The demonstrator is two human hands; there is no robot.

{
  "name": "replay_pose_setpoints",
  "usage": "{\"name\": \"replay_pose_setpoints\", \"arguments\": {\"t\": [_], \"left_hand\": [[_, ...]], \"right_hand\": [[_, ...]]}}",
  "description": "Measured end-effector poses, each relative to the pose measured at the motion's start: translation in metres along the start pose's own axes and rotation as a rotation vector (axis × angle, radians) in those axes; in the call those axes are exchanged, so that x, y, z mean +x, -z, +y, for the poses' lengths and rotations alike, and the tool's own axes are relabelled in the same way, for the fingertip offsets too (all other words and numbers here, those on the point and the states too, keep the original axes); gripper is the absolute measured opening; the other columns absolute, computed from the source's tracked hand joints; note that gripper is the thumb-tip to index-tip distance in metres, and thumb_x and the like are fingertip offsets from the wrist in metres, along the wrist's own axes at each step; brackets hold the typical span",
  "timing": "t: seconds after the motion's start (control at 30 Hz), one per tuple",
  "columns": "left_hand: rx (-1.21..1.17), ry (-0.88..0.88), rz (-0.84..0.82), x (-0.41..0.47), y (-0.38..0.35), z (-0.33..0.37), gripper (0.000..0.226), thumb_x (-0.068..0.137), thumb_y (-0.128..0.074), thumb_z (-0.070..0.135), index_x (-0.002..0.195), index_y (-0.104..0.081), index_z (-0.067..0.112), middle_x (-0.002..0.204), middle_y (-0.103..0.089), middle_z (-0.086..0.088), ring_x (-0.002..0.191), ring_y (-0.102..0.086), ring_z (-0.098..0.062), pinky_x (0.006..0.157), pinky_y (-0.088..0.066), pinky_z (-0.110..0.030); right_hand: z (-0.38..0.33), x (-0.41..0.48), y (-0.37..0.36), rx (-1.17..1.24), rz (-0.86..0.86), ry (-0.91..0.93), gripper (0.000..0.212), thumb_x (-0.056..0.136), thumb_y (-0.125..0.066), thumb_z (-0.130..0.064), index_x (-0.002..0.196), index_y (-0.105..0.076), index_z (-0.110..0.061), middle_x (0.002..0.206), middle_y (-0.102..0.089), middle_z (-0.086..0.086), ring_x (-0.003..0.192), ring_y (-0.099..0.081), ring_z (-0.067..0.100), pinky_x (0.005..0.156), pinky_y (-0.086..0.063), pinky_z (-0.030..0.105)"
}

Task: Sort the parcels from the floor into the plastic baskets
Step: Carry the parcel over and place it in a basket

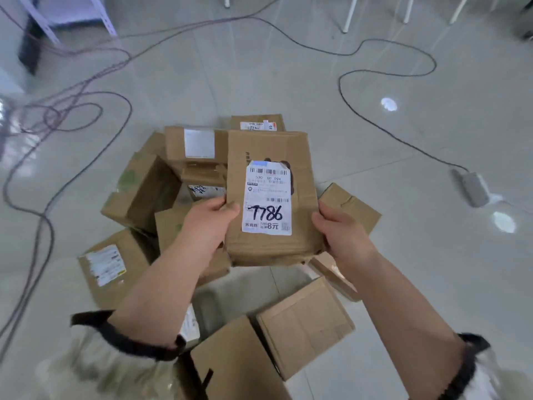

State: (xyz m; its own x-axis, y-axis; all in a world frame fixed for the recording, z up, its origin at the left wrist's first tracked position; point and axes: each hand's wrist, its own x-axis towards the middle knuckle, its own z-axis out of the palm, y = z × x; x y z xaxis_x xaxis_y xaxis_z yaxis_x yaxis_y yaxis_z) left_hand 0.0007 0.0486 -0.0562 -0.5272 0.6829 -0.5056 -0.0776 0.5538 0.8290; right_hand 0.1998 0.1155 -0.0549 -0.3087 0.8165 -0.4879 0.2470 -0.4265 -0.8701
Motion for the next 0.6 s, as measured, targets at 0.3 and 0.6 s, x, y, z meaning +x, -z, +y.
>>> {"name": "replay_pose_setpoints", "arguments": {"t": [0.3,0.6], "left_hand": [[-0.319,0.017,0.037,-0.239,0.133,0.264,0.014,0.083,-0.067,0.02,0.097,-0.07,0.022,0.082,-0.075,-0.003,0.069,-0.071,-0.017,0.058,-0.055,-0.026],[-0.298,-0.312,0.146,-0.448,0.224,0.484,0.013,0.083,-0.067,0.028,0.078,-0.077,0.035,0.079,-0.075,0.006,0.069,-0.07,-0.007,0.061,-0.05,-0.018]], "right_hand": [[-0.305,-0.217,0.007,-0.073,-0.143,0.259,0.04,0.098,-0.045,-0.017,0.109,-0.065,-0.049,0.105,-0.069,-0.025,0.099,-0.063,-0.007,0.083,-0.048,0.018],[-0.538,-0.399,0.021,0.004,-0.199,0.482,0.043,0.095,-0.047,-0.011,0.108,-0.067,-0.047,0.109,-0.07,-0.016,0.103,-0.064,0.0,0.082,-0.054,0.023]]}}
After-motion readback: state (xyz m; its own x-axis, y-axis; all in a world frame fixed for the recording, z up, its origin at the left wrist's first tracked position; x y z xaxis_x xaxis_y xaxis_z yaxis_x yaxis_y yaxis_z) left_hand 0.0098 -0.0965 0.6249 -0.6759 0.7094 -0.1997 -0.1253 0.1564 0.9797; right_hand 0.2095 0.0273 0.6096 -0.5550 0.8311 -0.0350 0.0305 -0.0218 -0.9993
